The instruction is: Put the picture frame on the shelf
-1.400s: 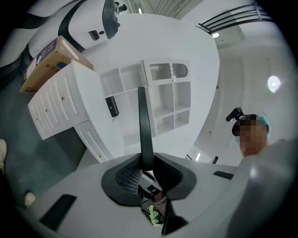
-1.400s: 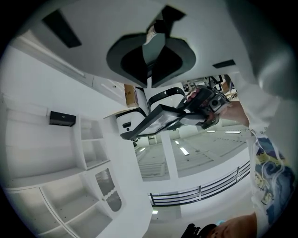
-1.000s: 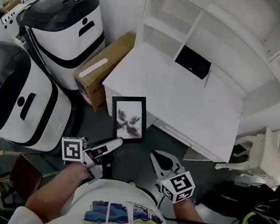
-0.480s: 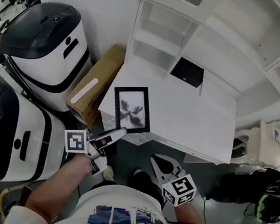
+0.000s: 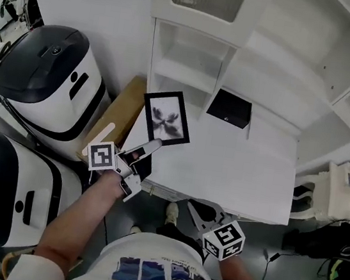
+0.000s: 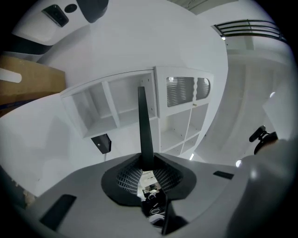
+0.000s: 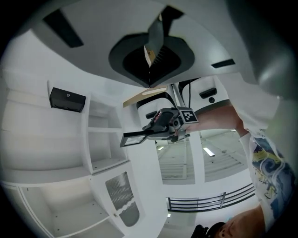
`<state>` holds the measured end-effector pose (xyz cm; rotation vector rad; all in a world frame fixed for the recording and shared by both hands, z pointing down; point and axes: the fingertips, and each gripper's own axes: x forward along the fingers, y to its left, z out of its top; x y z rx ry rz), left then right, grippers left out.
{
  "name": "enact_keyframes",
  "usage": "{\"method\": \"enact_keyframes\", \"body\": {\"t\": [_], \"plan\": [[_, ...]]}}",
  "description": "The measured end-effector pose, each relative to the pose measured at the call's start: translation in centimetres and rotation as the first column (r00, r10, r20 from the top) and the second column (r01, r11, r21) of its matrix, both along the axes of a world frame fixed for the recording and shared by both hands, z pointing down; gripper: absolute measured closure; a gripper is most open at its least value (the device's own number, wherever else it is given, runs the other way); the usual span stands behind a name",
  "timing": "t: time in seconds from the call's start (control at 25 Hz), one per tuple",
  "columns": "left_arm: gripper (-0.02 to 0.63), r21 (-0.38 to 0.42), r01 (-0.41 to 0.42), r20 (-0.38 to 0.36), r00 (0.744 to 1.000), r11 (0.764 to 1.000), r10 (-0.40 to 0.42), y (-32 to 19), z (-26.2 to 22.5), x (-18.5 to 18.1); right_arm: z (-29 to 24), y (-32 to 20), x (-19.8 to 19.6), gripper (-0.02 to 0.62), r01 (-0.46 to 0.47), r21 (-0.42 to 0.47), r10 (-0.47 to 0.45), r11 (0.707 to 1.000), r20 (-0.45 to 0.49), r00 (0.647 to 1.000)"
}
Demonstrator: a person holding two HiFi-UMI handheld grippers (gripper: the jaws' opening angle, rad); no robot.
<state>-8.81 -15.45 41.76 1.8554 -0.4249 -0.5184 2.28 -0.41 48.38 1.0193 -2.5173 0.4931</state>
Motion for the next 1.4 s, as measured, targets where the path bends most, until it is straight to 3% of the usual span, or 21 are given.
{"method": "enact_keyframes", "body": {"t": [0.56,0.72,1.16,1.4], "plan": [[0.532,-0.029,0.123,0.053,0.991,0.992,-0.121,-18.6,0.8,5.1,0.4,-10.9,8.4,0.571,0.055,-0.009,-0.055,0.998,0.032,0.998],[0.532,-0.037,0.172,0.106,0.980,0.984,-0.167,-22.4,1.8,5.3,0.7,-12.6,10.5,0.571,0.065,-0.013,-0.064,0.998,0.036,0.997],[0.531,-0.080,0.260,0.244,0.941,0.962,-0.234,-29.0,4.2,6.0,1.9,-14.9,13.1,0.571,0.093,-0.055,-0.089,0.994,0.067,0.994],[0.529,-0.088,0.268,0.288,0.929,0.959,-0.233,-30.6,4.5,5.7,2.5,-15.2,13.9,0.571,0.074,-0.075,-0.068,0.994,0.078,0.995]]}}
